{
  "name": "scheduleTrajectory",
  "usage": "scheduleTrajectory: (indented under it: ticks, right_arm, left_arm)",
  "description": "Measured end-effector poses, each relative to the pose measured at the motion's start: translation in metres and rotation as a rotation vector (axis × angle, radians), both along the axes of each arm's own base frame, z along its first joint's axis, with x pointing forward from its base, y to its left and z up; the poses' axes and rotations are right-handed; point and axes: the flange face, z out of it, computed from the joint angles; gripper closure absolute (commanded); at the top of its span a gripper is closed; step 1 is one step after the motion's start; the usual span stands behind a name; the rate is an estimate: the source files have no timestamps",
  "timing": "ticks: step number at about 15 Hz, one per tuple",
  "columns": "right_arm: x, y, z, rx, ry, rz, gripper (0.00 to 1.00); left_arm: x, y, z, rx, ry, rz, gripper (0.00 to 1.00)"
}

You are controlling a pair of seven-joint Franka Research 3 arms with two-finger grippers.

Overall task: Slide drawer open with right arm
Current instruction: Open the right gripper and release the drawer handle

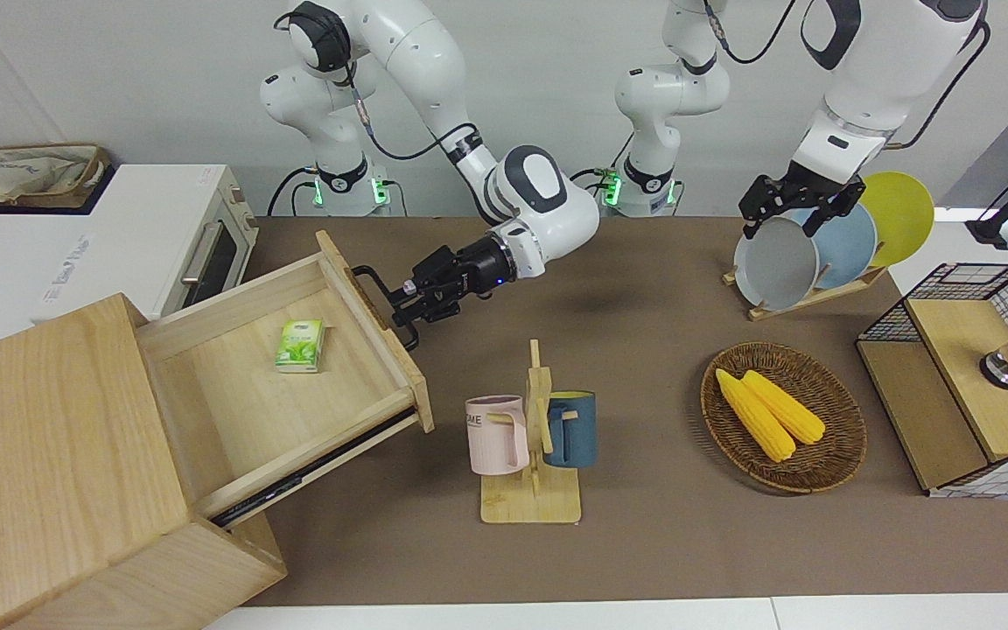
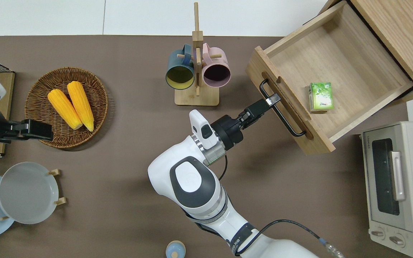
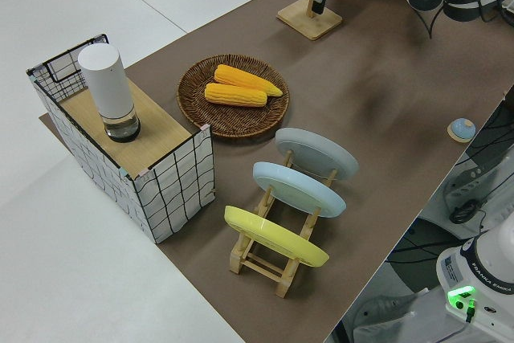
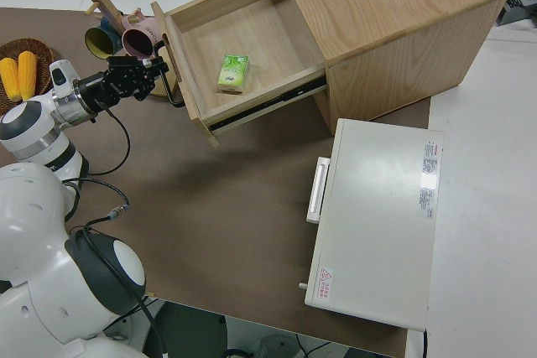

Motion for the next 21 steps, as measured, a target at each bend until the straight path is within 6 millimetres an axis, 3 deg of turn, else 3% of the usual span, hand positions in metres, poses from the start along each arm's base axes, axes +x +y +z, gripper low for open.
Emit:
scheduleTrajectory:
  ticks: [12, 21]
  right_arm:
    - [-0.009, 0.007, 0.011, 0.107, -0.053, -0.039, 0.017]
    - [-0.022, 0.033, 0.062, 0.374, -0.003, -0.122, 0.015]
  left_arm:
    - [0.0, 0.0, 0.0, 0.0, 0.0, 0.0, 0.0]
    - [0.0, 0.0, 0.0, 0.0, 0.0, 0.0, 0.0]
